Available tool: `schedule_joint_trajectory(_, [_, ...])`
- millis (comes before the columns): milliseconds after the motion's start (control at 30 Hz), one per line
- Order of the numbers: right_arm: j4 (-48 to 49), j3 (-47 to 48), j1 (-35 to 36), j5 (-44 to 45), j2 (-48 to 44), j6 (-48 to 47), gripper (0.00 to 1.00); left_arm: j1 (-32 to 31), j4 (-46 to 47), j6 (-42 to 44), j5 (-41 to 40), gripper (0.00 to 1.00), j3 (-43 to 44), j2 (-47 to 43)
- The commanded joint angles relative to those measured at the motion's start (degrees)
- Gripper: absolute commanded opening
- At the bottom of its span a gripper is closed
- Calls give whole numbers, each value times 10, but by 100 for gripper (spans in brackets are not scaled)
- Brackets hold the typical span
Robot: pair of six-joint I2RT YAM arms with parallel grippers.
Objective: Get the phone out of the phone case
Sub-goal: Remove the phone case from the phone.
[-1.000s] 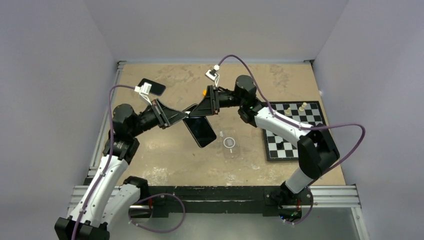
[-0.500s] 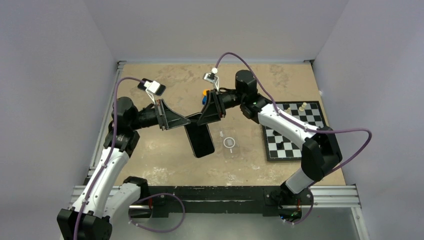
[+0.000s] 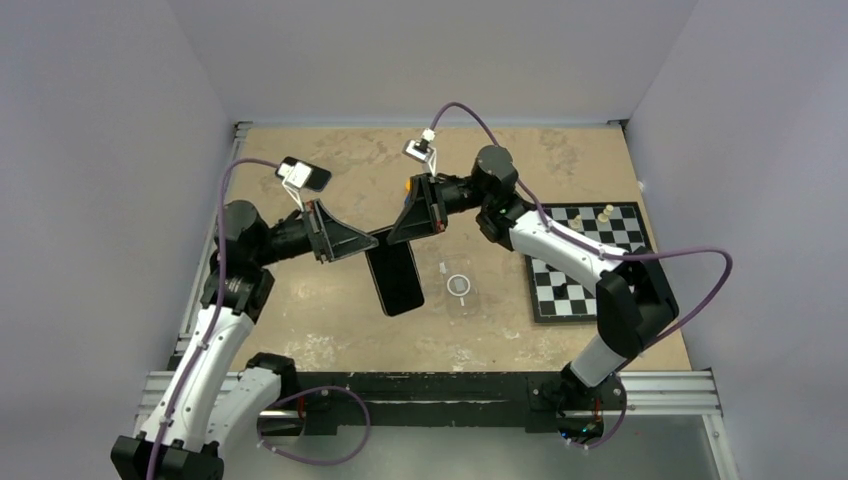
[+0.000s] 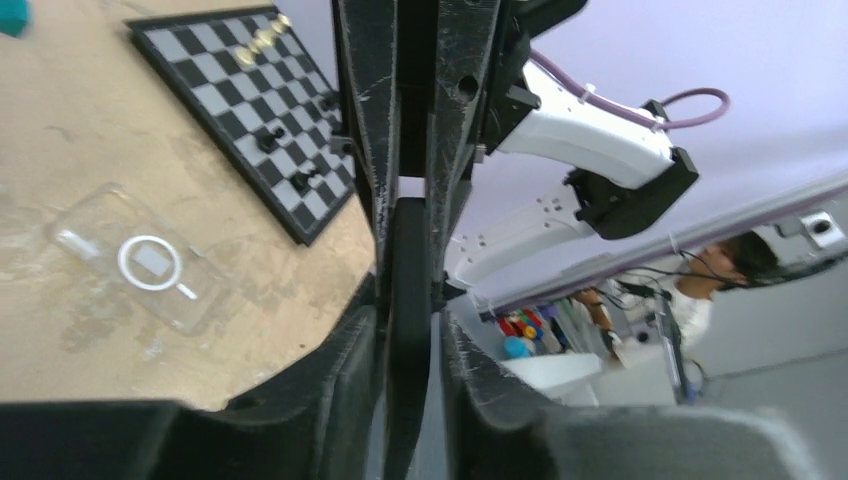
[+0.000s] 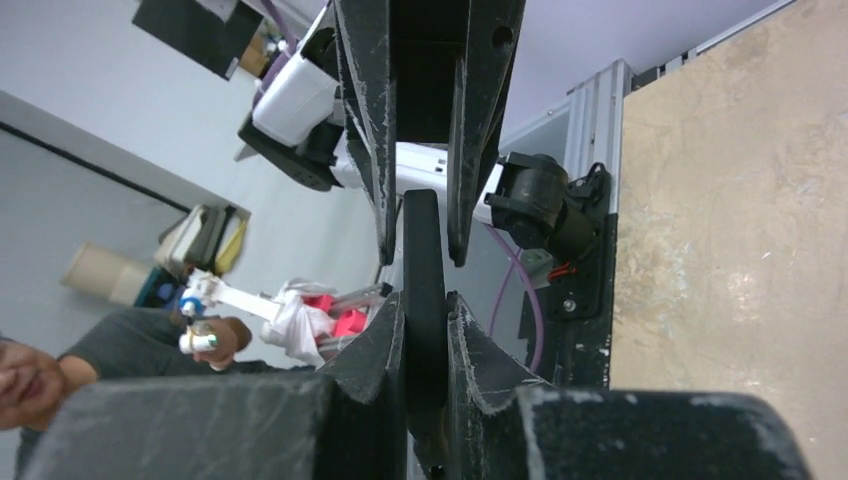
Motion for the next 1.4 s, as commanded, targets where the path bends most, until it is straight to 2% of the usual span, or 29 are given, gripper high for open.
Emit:
schedule_joint_trajectory(0, [188, -23, 2, 73, 6, 154, 0, 4, -104, 32, -125, 42, 35, -58])
schedule_joint_trajectory(33, [217, -29, -1, 93, 13, 185, 0, 4, -143, 50, -156, 54, 39, -76])
schedule_joint_trajectory(67, [243, -32, -5, 112, 23, 216, 0, 4, -185, 66, -189, 61, 45, -93])
schedule_joint_trajectory(133, [285, -39, -16, 151, 44, 271, 0, 4, -255, 76, -241, 66, 48, -126])
schedule_joint_trajectory(233, [346, -46, -27, 202, 79, 342, 0, 4, -255, 34, -239, 67, 22, -163])
schedule_joint_trajectory(333, [377, -37, -30, 242, 111, 381, 0, 3, -196, -35, -200, 65, -21, -184])
schedule_joint_trajectory(567, [345, -22, -30, 304, 126, 373, 0, 3, -210, -64, -194, 65, -44, -220])
schedule_joint_trajectory(700, [344, -22, -30, 314, 130, 375, 0, 3, -188, -83, -199, 65, -60, -224])
schedule_joint_trajectory(933, [333, -20, -30, 314, 122, 366, 0, 3, -95, -139, -218, 65, -102, -215])
schedule_joint_trajectory(1367, [345, -31, -30, 312, 113, 372, 0, 3, -91, -149, -250, 65, -107, -223])
